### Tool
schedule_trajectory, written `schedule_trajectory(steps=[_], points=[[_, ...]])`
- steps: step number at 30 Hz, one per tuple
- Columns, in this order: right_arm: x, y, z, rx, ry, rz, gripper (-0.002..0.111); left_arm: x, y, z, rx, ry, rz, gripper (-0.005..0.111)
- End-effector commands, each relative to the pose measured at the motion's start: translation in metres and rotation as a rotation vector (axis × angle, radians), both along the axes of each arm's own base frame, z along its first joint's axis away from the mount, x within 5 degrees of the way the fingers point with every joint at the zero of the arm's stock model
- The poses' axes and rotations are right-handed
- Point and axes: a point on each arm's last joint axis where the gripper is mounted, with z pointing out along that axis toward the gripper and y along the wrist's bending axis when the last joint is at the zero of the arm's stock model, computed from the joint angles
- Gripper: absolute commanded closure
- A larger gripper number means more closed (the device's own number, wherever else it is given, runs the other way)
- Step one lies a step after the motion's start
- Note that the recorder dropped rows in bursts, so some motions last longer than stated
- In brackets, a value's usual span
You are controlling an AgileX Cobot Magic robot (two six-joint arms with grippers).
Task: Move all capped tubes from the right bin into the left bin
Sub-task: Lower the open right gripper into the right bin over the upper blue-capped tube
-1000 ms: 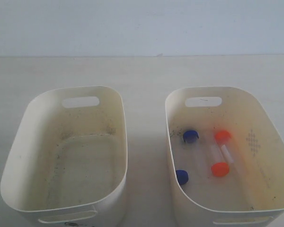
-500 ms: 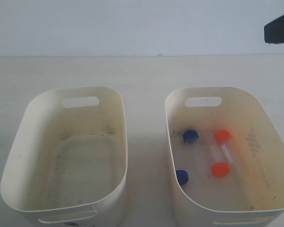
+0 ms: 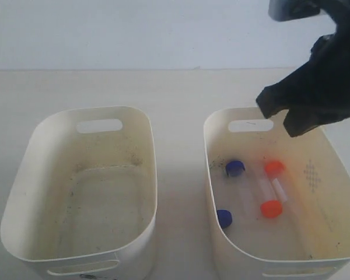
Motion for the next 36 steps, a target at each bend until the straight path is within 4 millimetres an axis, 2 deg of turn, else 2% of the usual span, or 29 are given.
schedule_trajectory(steps=[1,16,29,36], points=[[0.009,0.006,-0.013,-0.041,0.051,-0.010,0.109,0.000,0.000,0.002,-0.007,-0.014,0.000,0.102],[0.041,0.024,-0.072,-0.094,0.240,-0.017,0.109,0.000,0.000,0.002,-0.007,-0.014,0.000,0.102],[0.057,0.030,-0.095,-0.107,0.225,0.008,0.109,0.000,0.000,0.002,-0.007,-0.014,0.000,0.102],[0.063,0.030,-0.112,-0.108,0.288,-0.039,0.109,0.000,0.000,0.002,-0.007,-0.014,0.000,0.102]])
